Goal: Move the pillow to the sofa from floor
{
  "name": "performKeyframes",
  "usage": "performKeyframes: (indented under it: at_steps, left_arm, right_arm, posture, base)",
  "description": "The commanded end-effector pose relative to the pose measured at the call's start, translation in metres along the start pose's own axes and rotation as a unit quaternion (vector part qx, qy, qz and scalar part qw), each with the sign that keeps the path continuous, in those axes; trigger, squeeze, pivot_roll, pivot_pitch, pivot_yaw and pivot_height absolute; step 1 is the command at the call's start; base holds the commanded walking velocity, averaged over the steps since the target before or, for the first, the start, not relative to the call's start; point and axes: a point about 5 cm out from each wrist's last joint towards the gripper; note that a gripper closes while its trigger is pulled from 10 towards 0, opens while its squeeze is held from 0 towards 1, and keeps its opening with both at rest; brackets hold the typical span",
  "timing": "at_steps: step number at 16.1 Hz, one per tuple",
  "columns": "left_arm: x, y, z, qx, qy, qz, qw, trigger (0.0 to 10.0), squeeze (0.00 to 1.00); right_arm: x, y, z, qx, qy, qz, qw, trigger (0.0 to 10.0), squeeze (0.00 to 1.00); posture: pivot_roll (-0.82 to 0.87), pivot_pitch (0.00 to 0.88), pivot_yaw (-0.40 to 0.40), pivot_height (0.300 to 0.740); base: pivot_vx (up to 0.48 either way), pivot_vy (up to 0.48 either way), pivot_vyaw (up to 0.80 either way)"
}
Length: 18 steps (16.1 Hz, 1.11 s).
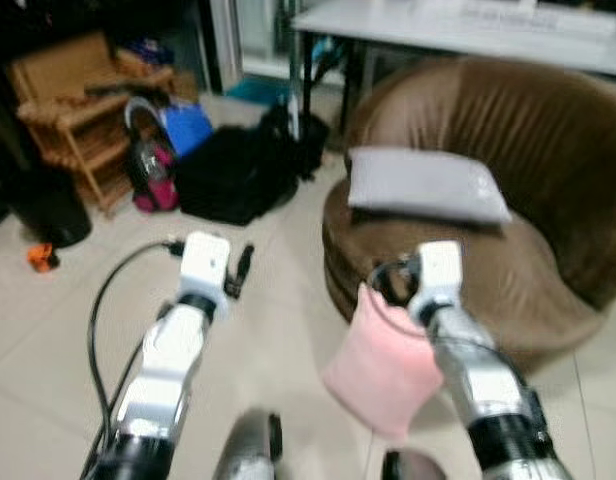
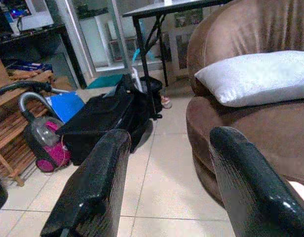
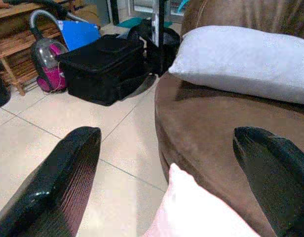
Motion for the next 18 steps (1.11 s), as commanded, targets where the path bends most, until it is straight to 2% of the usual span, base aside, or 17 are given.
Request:
performKeyframes:
  at_steps: [1,5,18]
  left_arm:
    - [0.0077,-0.0032,0.0011,-0.004,-0.004,0.013,1.000,10.0,0.00]
    - [0.0084,-0.0031,0.0022,-0.009,0.003,0.018,1.000,10.0,0.00]
    - [0.0090,-0.0035,0.0012,-0.009,0.010,0.019,1.000,10.0,0.00]
  right_arm:
    - [0.0054,0.0007,0.0069,-0.011,-0.002,0.010,1.000,10.0,0.00]
    - [0.0043,0.0010,0.0079,-0.015,-0.002,0.007,1.000,10.0,0.00]
    - [0.0046,-0.0003,0.0091,-0.017,-0.004,0.003,1.000,10.0,0.00]
  posture:
    - [0.02,0.000,0.010,0.636]
    - [0.02,0.000,0.008,0.636]
    - [0.02,0.000,0.005,0.636]
  base:
    - [0.000,0.000,0.00]
    - [0.060,0.000,0.00]
    - [0.301,0.000,0.00]
Point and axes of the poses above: a point about 5 cm out from each wrist's last joint towards the gripper, its own y axis pointing back from the gripper into the wrist, its own x axis along the axis of the wrist's last joint, z = x × y, and after that the axes turned 4 degrees about -y, right-handed
